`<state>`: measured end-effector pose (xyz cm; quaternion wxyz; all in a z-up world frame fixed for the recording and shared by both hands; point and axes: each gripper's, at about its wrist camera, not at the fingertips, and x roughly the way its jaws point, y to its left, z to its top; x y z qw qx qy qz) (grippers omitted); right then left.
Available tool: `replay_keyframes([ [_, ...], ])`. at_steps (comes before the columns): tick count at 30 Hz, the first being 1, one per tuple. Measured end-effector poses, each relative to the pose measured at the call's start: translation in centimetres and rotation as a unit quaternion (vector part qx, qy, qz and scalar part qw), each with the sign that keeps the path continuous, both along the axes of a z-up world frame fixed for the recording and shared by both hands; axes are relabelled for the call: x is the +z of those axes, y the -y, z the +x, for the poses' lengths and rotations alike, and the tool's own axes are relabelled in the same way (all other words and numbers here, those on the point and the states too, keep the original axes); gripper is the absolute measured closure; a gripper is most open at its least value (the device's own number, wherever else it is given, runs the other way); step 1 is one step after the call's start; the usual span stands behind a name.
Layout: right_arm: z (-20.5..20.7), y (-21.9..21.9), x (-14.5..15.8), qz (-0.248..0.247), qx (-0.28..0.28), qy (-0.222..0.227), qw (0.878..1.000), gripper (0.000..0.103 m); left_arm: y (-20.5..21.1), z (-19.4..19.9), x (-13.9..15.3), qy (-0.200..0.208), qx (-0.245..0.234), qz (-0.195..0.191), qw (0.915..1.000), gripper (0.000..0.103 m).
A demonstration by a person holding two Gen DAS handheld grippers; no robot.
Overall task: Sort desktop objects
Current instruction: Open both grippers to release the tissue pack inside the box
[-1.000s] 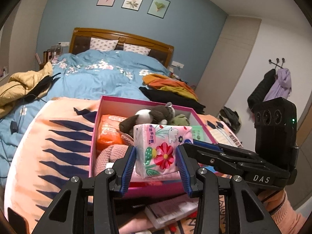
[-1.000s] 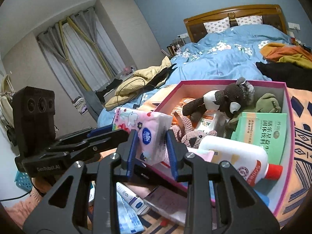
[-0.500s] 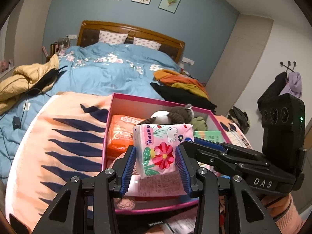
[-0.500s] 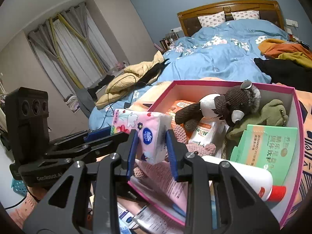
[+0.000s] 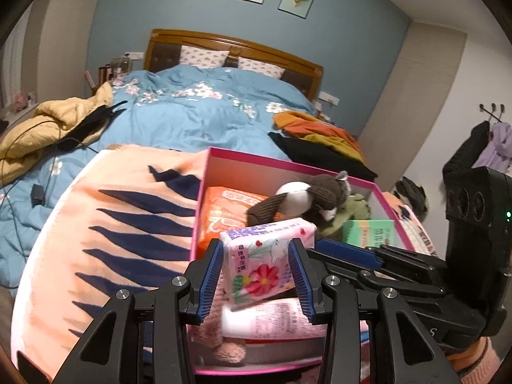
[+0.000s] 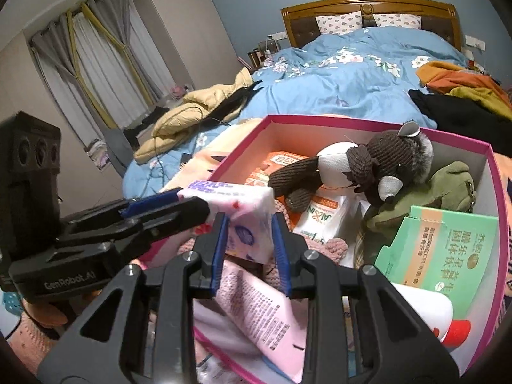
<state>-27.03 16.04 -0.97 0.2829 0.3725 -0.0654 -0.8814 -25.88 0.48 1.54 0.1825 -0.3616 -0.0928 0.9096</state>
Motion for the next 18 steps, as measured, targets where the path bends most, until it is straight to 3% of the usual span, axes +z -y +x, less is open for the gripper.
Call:
replay_keyframes([
  [6,0.0,0.1,-0.6,0.029,-0.009,-0.006,1.0,0.072,0.4,0.6,0.0,-0.011,0.014,-0.007,0.9998,0.057],
  [11,0.7,-0.6,-0.5,0.023,-0.011,-0.015,1.0,0.072,0.6,2.1,0.3,-0.031,0.019,0.0,0.9993,0.038],
  [13,1.5,-0.9,-0.2,0.02,-0.008,-0.025,0.999,0.071,0.7,2.8,0.4,-0.039,0.02,0.007,0.999,0.026],
  [18,3.8,-2.2,0.4,0.004,-0.007,-0.045,0.999,0.064,0.4,5.4,0.6,-0.054,0.009,0.014,0.9984,0.022],
])
